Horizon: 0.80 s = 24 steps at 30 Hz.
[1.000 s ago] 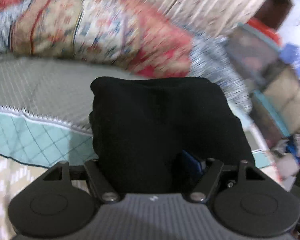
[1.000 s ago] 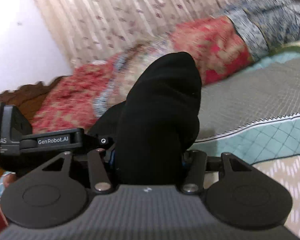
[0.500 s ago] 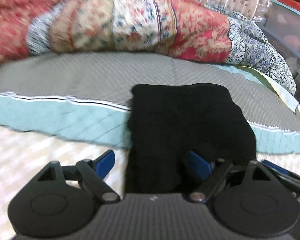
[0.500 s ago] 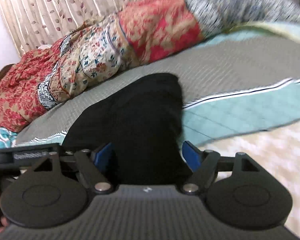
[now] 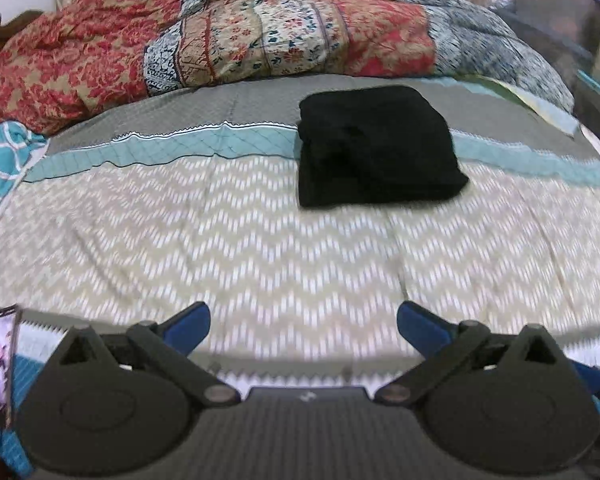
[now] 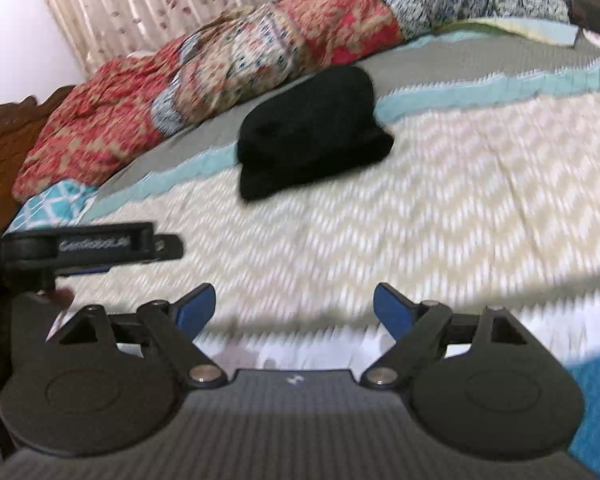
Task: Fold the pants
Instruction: 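Place the folded pants near the pillows and open both grippers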
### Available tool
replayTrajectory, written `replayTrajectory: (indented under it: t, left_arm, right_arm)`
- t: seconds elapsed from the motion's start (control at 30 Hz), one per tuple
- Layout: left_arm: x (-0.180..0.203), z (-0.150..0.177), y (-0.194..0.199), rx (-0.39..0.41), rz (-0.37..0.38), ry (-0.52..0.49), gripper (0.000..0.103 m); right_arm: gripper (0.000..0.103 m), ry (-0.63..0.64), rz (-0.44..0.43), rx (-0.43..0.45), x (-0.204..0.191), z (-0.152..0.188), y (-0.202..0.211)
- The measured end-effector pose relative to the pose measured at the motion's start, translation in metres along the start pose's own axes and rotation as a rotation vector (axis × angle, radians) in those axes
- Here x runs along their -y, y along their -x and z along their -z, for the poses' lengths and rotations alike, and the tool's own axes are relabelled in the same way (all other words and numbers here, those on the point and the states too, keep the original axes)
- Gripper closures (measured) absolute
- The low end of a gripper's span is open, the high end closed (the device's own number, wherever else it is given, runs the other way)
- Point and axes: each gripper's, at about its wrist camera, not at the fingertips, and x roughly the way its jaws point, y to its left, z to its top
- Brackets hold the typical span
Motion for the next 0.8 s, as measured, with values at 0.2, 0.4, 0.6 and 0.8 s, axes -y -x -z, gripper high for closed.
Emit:
replayTrajectory:
  t: [0.2, 0.4, 0.6, 0.8]
  left_arm:
    - [0.001, 0.032, 0.03, 0.005, 0.039, 0.004, 0.0]
    - [-0.002, 0.056, 0.037, 0.004, -0.001, -0.004, 0.0]
    - [-0.004, 0.069, 0.036, 0.015, -0.074, -0.031, 0.0]
    - [-0.006, 0.075, 0.028, -0.01, -0.095, -0.033, 0.0]
  right_arm:
    - [0.013, -0.009, -0.005, -0.042, -0.011, 0.032, 0.02]
    - [0.013, -0.039, -0.008, -0.067, -0.01, 0.048, 0.027]
    - [0.013, -0.078, -0.012, -0.107, -0.005, 0.054, 0.019]
    - [0.013, -0.108, -0.009, -0.121, 0.0, 0.06, 0.017]
